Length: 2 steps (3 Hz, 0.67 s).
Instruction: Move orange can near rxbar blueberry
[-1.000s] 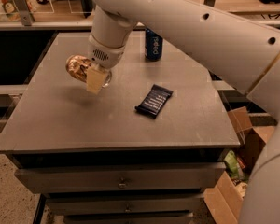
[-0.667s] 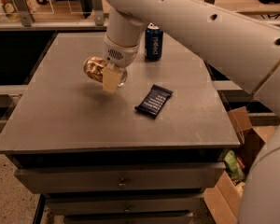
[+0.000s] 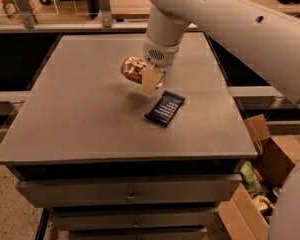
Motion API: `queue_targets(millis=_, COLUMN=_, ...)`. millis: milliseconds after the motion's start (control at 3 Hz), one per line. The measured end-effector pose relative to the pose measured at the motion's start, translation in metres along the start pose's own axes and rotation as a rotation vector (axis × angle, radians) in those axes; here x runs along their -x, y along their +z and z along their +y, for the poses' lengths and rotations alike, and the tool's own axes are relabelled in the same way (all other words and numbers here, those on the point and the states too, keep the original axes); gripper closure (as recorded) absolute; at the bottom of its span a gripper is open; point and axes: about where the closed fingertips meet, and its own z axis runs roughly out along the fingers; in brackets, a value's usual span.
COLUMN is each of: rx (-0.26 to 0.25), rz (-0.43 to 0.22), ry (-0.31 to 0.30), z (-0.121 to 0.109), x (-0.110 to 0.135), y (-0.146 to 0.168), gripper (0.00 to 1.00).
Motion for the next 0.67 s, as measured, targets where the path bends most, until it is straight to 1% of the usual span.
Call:
queue_targets(millis=333, rx=-0.034, rz=-0.002, ry=-0.027, z=-0.014, x=-0.024, y=-0.008, gripper=1.0)
queue_targets(millis=667, rx=-0.071, rz=-0.03, ry=-0.123, z=-0.02, x=-0.042, y=-0.016, gripper=1.0)
